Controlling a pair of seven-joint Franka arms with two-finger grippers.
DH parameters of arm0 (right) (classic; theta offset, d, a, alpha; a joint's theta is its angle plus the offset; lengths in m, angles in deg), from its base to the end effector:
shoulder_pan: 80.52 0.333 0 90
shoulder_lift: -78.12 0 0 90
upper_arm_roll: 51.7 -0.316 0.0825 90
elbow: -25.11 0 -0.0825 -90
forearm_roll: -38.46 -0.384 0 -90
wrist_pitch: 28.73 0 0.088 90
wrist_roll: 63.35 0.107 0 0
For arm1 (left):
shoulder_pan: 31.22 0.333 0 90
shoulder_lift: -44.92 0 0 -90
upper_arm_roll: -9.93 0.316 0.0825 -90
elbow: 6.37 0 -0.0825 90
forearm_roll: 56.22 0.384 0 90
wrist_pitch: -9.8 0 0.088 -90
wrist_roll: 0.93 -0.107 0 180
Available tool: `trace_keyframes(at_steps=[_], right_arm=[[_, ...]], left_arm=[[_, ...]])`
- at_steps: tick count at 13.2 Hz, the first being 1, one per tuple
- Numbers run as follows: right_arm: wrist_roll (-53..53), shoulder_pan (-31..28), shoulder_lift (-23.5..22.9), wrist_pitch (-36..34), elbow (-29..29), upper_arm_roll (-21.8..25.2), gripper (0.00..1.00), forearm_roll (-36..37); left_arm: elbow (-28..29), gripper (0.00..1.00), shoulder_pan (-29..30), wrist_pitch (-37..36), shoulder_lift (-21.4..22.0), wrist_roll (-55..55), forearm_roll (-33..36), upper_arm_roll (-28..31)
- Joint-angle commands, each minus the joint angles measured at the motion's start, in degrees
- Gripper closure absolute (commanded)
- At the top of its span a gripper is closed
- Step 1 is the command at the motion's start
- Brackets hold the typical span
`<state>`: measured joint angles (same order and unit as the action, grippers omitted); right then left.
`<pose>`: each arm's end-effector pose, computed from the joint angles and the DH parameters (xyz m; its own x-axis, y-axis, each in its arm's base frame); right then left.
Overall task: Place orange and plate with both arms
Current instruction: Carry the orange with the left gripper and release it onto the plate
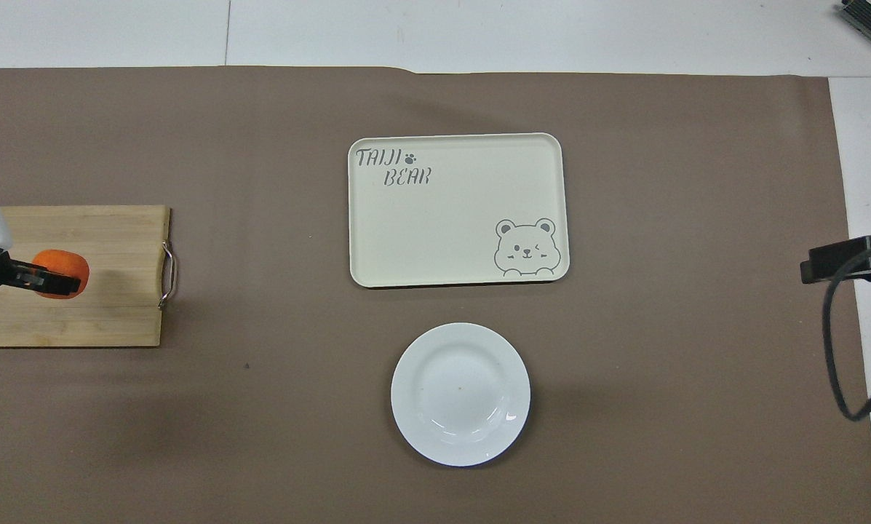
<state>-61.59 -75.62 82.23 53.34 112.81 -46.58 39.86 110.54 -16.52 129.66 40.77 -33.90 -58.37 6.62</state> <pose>0.5172 -0.0069 0.6695 0.9990 -0.0375 -0.0262 -0.0370 -0.9991 0.0187 0.5516 0.1096 0.4060 0.9368 -0.3499 0.0020 -0.3497 -0.9359 0.0420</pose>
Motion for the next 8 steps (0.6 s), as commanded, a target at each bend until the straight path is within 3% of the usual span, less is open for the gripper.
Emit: trace_keyframes(at_steps=[1, 4, 8], right_arm=[[-1.32, -0.68, -0.08, -0.16, -0.51, -0.2, 0.0, -0.16], [-1.32, -0.68, -0.08, -0.16, -0.51, -0.2, 0.0, -0.16], [-1.32, -0.68, -0.08, -0.16, -0.51, -0.2, 0.0, -0.16]], left_arm=[[1.83, 1.0, -5.8, -6.72, 5.82, 1.94, 0.04, 0.58], [2.09, 1.0, -14.58, -10.88, 6.79, 6.15, 0.04, 0.49], [2.18, 1.0, -30.48, -10.8, 7.41, 28.79, -0.05, 0.41]])
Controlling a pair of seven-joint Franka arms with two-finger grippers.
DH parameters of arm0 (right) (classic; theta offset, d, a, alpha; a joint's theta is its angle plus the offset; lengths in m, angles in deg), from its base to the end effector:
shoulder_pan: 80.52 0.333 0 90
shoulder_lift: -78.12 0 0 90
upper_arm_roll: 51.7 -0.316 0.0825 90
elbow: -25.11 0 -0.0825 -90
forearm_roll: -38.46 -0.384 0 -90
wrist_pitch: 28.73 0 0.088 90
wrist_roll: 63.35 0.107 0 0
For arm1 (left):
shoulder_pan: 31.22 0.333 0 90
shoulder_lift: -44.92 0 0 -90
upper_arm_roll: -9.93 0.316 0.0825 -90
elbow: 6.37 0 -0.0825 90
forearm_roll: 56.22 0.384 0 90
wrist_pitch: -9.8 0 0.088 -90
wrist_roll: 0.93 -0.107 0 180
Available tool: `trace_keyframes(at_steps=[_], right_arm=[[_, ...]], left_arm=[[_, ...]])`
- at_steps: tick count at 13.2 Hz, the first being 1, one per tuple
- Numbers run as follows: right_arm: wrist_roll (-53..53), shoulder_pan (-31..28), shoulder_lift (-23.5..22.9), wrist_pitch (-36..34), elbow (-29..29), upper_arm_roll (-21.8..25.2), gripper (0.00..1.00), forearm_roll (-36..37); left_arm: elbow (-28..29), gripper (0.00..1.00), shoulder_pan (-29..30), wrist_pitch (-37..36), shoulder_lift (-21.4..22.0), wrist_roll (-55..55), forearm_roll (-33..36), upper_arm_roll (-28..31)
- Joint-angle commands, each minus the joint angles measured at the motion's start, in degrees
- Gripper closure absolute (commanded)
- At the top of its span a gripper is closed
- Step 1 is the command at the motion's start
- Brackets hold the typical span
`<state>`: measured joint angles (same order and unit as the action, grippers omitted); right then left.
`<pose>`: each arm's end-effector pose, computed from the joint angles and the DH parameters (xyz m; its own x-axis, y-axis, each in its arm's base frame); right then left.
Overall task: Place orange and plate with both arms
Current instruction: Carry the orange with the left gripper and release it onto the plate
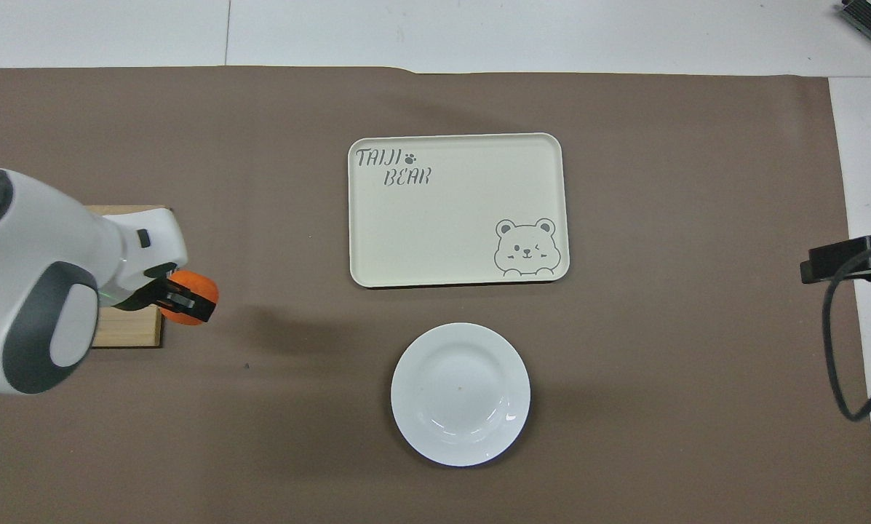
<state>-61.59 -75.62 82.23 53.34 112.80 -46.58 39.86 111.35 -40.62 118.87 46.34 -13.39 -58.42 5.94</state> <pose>0.5172 -0.0069 0.6696 0.9990 -0.0375 -0.0261 -0.0370 -0.9991 0.0187 0.5142 -0.1254 0.4376 0.8988 -0.4228 -0.1161 -0.4186 -0.9062 0.0591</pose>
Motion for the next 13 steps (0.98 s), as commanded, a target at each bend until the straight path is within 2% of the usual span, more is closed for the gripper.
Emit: trace_keyframes(at_steps=[1, 6, 10, 13], right_arm=[[-1.32, -0.68, -0.08, -0.16, -0.51, -0.2, 0.0, -0.16], [-1.32, -0.68, -0.08, -0.16, -0.51, -0.2, 0.0, -0.16], [-1.23, -0.68, -0.08, -0.16, -0.51, -0.2, 0.0, -0.16], [-1.23, -0.68, -0.08, -0.16, -0.51, -0.2, 0.0, -0.16]], left_arm=[[1.37, 1.0, -9.46, 0.43, 1.57, 12.16, 0.0, 1.08], [1.98, 1.0, -24.66, 4.11, 0.78, 27.82, -1.66, 1.08], [3.39, 1.0, -36.01, 15.01, -3.16, 38.73, -3.86, 1.08], [3.39, 1.0, -41.12, 22.82, -6.95, 39.27, -6.31, 1.08]])
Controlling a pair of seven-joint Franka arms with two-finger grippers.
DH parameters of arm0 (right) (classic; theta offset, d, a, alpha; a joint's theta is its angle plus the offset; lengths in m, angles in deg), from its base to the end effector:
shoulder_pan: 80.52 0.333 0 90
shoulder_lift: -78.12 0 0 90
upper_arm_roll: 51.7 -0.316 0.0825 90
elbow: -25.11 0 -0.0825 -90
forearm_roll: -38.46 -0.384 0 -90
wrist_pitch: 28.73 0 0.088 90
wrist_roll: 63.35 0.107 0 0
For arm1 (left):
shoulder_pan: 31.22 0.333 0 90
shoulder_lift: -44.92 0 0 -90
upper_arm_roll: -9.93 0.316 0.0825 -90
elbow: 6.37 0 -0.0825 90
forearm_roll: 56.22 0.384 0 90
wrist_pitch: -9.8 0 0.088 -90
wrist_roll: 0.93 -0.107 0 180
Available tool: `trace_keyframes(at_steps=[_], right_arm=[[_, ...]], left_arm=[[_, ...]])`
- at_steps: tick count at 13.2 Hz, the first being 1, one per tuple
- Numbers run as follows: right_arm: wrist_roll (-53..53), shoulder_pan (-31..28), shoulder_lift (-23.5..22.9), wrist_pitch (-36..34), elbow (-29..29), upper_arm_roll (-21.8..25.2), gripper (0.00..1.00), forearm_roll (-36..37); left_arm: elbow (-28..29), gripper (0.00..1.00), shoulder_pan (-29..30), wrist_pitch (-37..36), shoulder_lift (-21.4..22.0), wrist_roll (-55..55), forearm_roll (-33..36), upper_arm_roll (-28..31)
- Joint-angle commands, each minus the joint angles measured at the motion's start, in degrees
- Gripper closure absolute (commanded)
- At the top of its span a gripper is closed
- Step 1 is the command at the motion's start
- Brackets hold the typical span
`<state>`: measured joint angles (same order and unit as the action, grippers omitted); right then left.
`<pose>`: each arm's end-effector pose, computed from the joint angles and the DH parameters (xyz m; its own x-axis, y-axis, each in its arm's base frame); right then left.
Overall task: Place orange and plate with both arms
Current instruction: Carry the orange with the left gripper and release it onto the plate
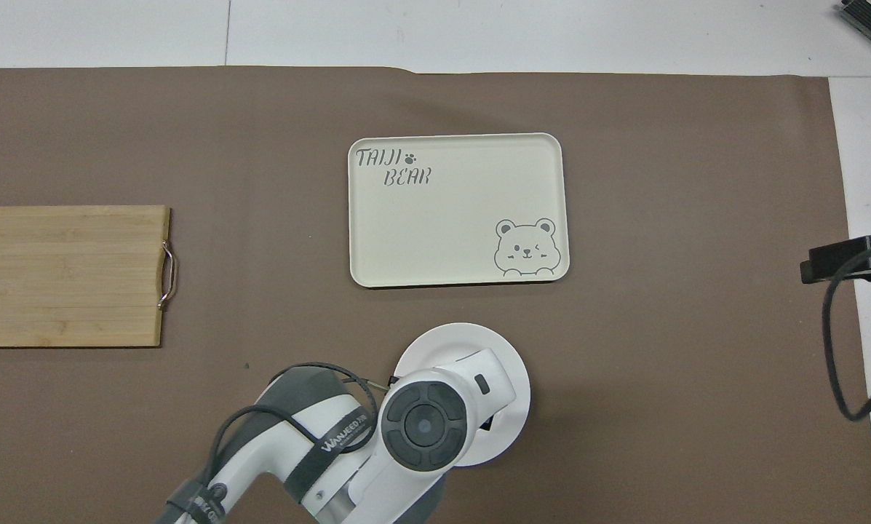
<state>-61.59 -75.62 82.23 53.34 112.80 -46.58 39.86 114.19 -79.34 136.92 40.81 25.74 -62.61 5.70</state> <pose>0.5172 -0.0069 0.6696 0.9990 -0.0375 -0.0261 -0.0370 -0.9991 0.0187 0.3397 -0.4456 0.3888 0.9276 -0.3736 -0.0081 -0.3708 -0.9229 0.1042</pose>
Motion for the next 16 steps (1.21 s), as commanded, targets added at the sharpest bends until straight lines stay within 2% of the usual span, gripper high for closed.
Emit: trace_keyframes(at_steps=[1, 4, 6, 7, 8, 9, 13, 16], right_arm=[[-1.32, -0.68, -0.08, -0.16, -0.51, -0.2, 0.0, -0.16], [-1.32, -0.68, -0.08, -0.16, -0.51, -0.2, 0.0, -0.16], [-1.23, -0.68, -0.08, -0.16, -0.51, -0.2, 0.0, -0.16], [-1.32, -0.68, -0.08, -0.16, -0.51, -0.2, 0.0, -0.16], [-1.23, -0.68, -0.08, -0.16, -0.51, -0.2, 0.0, -0.16], [-1.23, -0.68, -0.08, -0.16, -0.51, -0.2, 0.0, -0.16], [-1.32, -0.68, -0.08, -0.16, -0.51, -0.2, 0.0, -0.16], [-1.32, -0.68, -0.08, -0.16, -0.51, -0.2, 0.0, -0.16]], left_arm=[[0.47, 1.0, -2.5, 5.94, -1.86, 0.05, -2.93, 1.32], [0.55, 0.98, -3.29, 5.69, -3.18, -0.04, -3.02, 1.32], [0.55, 0.84, -3.21, 4.9, -3.09, 0.31, -3.02, 1.32], [0.55, 0.64, -3.21, 4.46, -3.09, 2.49, -3.02, 1.32], [0.55, 0.28, -3.21, 4.45, -3.09, 3.99, -3.02, 1.32], [0.55, 0.0, -3.21, 4.37, -3.09, 3.66, -3.02, 1.32], [-0.67, 0.0, -1.11, 2.08, -2.22, 3.13, -3.02, 1.41], [-5.23, 0.0, 1.97, -2.3, -1.69, 3.3, -2.93, 1.85]])
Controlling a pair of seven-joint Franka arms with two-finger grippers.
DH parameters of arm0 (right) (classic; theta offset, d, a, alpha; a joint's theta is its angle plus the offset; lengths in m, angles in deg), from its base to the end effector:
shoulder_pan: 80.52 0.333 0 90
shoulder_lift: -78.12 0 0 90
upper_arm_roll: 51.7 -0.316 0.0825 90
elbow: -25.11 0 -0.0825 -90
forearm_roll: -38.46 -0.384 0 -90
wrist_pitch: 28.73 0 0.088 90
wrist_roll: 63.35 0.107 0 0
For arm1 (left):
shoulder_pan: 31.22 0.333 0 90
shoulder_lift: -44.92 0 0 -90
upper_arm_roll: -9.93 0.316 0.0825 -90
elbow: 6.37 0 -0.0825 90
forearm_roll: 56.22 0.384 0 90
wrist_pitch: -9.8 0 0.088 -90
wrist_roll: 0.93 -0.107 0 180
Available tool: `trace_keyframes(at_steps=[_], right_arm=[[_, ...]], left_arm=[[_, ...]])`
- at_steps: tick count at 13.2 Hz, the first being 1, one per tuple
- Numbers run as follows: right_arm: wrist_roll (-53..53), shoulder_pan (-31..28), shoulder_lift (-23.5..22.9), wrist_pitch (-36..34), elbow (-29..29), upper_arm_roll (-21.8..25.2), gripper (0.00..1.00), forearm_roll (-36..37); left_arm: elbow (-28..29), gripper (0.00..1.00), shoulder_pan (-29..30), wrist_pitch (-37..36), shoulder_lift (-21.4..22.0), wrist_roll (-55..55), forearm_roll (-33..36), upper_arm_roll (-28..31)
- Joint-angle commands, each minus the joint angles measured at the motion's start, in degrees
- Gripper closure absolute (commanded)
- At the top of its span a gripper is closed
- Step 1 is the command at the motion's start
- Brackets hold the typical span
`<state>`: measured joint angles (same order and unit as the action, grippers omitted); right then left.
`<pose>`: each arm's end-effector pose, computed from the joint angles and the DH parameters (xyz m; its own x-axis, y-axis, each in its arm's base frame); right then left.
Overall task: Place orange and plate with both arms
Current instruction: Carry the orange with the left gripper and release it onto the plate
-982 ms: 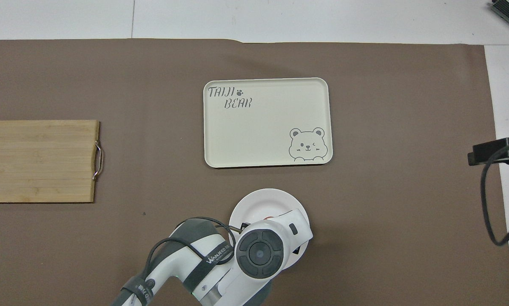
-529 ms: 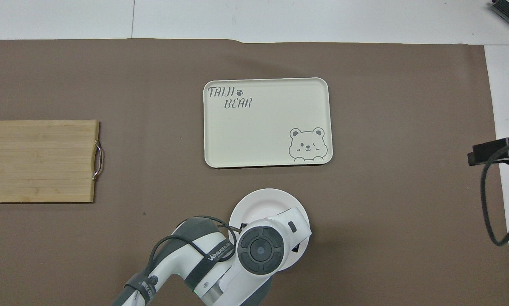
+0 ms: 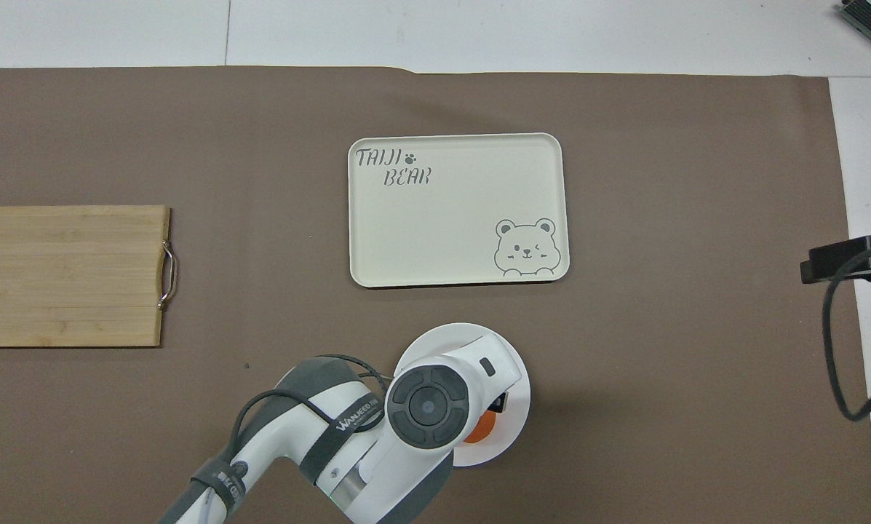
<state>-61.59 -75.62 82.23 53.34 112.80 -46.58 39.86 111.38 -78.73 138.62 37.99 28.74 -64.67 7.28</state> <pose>0.5172 -0.0069 0.6696 0.9990 -0.0375 -0.0261 -0.0370 -0.9991 0.0187 0.3678 -0.4465 0.3861 0.9640 -0.2658 -0.0050 -0.2624 -0.9544 0.1426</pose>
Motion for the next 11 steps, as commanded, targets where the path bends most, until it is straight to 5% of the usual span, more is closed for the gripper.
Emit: trace_keyframes(at_steps=[1, 6, 11], right_arm=[[-1.32, -0.68, -0.08, -0.16, -0.51, -0.2, 0.0, -0.16], [-1.23, -0.68, -0.08, -0.16, -0.51, -0.2, 0.0, -0.16], [-1.23, -0.68, -0.08, -0.16, -0.51, -0.2, 0.0, -0.16]], left_arm=[[-3.39, 0.0, 4.24, -4.63, 2.09, 0.13, -0.61, 0.71], [-8.04, 0.0, 15.24, -8.13, 5.61, -15.56, 2.98, 0.98], [-18.06, 0.0, 24.82, -20.95, 5.26, -30.32, 6.52, 1.07]])
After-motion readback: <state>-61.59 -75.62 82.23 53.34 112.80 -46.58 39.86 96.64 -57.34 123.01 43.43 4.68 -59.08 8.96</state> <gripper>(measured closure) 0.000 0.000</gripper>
